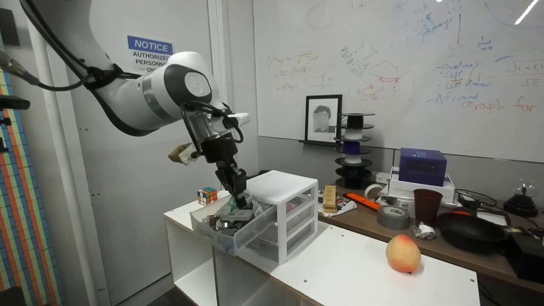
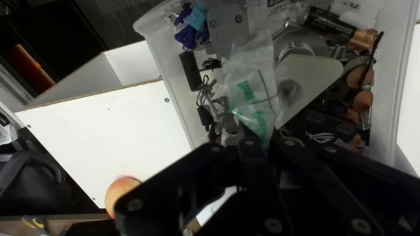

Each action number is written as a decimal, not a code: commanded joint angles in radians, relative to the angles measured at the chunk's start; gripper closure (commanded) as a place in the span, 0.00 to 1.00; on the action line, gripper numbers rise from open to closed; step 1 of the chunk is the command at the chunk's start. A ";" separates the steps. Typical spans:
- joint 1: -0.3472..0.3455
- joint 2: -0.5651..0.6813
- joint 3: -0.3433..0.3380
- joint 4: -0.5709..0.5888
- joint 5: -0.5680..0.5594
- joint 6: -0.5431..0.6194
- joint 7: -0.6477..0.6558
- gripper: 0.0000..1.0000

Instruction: Pick up the white object and the plastic then put them in the drawer.

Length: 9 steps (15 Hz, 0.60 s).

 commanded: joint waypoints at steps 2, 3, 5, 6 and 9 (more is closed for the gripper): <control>0.008 -0.001 -0.023 -0.010 -0.063 0.035 0.036 0.92; 0.009 0.000 -0.026 -0.009 -0.074 0.029 0.038 0.92; 0.008 -0.001 -0.026 -0.009 -0.082 0.016 0.029 0.94; 0.002 -0.003 -0.017 -0.015 -0.058 0.009 -0.004 0.66; 0.002 -0.003 -0.014 -0.021 -0.053 0.011 -0.012 0.50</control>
